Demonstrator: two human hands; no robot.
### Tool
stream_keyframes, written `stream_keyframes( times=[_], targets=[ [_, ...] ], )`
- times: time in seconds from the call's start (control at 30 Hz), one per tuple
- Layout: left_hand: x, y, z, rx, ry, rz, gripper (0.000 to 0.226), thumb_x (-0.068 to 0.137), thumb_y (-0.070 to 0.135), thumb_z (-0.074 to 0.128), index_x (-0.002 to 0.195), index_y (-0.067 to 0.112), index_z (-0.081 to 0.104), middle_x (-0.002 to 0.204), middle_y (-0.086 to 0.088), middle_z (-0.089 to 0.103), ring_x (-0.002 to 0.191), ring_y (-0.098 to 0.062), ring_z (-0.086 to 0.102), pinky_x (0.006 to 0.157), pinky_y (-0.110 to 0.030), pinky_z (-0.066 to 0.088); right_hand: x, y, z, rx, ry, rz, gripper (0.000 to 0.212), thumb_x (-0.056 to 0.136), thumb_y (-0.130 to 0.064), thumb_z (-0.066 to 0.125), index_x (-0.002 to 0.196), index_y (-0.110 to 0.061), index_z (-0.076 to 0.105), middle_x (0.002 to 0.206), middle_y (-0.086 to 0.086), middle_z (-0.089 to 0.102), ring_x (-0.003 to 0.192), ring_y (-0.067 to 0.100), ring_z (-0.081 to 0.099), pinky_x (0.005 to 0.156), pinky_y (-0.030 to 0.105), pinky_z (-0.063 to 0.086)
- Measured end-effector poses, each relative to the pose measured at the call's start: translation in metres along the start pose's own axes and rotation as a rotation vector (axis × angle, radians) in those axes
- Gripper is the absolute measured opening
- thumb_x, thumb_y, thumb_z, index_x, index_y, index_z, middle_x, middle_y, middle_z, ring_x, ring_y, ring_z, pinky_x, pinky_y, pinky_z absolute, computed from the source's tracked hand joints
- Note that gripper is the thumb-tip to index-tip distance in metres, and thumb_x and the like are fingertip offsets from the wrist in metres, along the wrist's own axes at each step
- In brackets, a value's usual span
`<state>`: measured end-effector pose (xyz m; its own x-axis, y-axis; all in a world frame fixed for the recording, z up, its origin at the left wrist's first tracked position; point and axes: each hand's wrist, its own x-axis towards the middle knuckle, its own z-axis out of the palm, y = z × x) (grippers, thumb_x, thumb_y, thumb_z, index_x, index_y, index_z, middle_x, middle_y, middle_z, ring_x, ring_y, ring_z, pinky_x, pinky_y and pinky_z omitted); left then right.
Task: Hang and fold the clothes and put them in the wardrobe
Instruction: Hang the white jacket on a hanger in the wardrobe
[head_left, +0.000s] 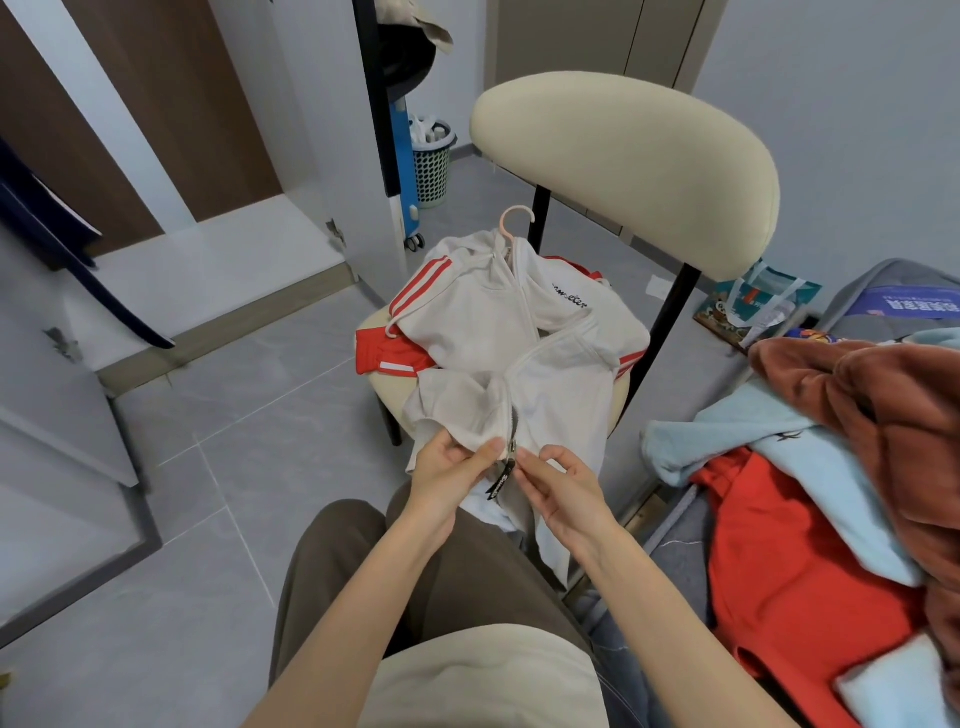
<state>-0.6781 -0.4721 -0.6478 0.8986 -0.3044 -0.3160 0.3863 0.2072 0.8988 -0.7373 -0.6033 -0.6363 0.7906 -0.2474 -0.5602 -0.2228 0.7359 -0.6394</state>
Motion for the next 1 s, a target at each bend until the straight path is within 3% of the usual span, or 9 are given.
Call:
stream_keyframes(
  times=[0.1,0.23,0.37,0.5,0.6,0.7,0.83,1.0],
  targets=[
    [0.004,0.002,-0.002,0.112,0.023,0.029,0.028,0.082,0.010,0.074,0.104,0.001,0.060,0.097,-0.014,0.073,0.095,-0.024,0.070,0.085,-0.034,0.056,0.000,0.003,0.001,0.037,-0.013,0.023,0.023,0.083,0.005,0.067,0.070,-0.010,0.055,0.076,0.013,0.071,0.071,0.015,0.072,0.068,0.021,0.059],
    [0.006,0.005,-0.003,0.248,0.004,0.069,0.022,0.083,0.009,0.074,0.091,0.003,0.055,0.086,-0.011,0.071,0.084,-0.017,0.069,0.084,-0.035,0.055,0.002,0.003,0.002,0.046,0.020,0.002,0.034,0.084,0.004,0.067,0.063,-0.012,0.046,0.071,0.012,0.070,0.068,0.014,0.071,0.064,0.019,0.058],
    [0.005,0.003,-0.003,0.248,0.023,0.075,0.023,0.082,0.008,0.074,0.087,0.003,0.053,0.092,-0.025,0.068,0.087,-0.025,0.068,0.087,-0.040,0.054,0.004,0.002,0.002,-0.030,0.043,-0.016,0.035,0.084,0.001,0.069,0.062,-0.013,0.046,0.069,0.010,0.070,0.068,0.013,0.071,0.062,0.018,0.056],
    [0.002,0.000,-0.005,0.289,0.074,0.073,0.023,0.080,0.012,0.077,0.082,0.008,0.054,0.081,-0.013,0.071,0.077,-0.017,0.068,0.075,-0.028,0.054,0.005,-0.015,0.005,-0.371,0.018,0.028,0.020,0.086,-0.006,0.071,0.087,-0.010,0.051,0.077,0.013,0.070,0.065,0.017,0.070,0.058,0.021,0.056],
    [0.000,0.001,-0.005,0.315,0.079,0.066,0.026,0.080,0.014,0.078,0.078,0.010,0.052,0.069,-0.003,0.067,0.066,-0.009,0.062,0.067,-0.021,0.050,0.005,-0.031,0.007,-0.664,-0.048,0.088,0.037,0.082,-0.019,0.077,0.102,-0.011,0.047,0.081,0.014,0.074,0.057,0.015,0.065,0.048,0.021,0.048],
    [-0.001,0.003,-0.006,0.312,0.071,0.066,0.027,0.079,0.013,0.078,0.084,0.002,0.053,0.072,-0.010,0.068,0.071,-0.017,0.064,0.073,-0.030,0.052,0.006,-0.037,0.007,-0.910,-0.068,0.139,0.056,0.071,-0.029,0.085,0.111,-0.017,0.048,0.100,0.021,0.072,0.053,0.012,0.051,0.046,0.021,0.035],
    [-0.006,0.004,-0.008,0.309,0.069,0.065,0.035,0.079,0.012,0.078,0.093,-0.008,0.053,0.083,-0.018,0.071,0.083,-0.030,0.068,0.082,-0.040,0.054,0.009,-0.034,0.004,-0.791,-0.089,0.262,0.067,0.069,-0.025,0.087,0.118,-0.014,0.043,0.098,0.010,0.070,0.048,0.008,0.046,0.038,0.018,0.029],
    [-0.012,0.003,-0.009,0.310,0.049,0.042,0.038,0.080,0.009,0.077,0.100,-0.013,0.052,0.094,-0.032,0.064,0.084,-0.031,0.062,0.087,-0.051,0.050,0.006,-0.028,0.004,-0.786,-0.156,0.323,0.054,0.071,-0.021,0.085,0.106,-0.010,0.045,0.101,0.006,0.072,0.042,0.004,0.042,0.031,0.014,0.024]
  ],
)
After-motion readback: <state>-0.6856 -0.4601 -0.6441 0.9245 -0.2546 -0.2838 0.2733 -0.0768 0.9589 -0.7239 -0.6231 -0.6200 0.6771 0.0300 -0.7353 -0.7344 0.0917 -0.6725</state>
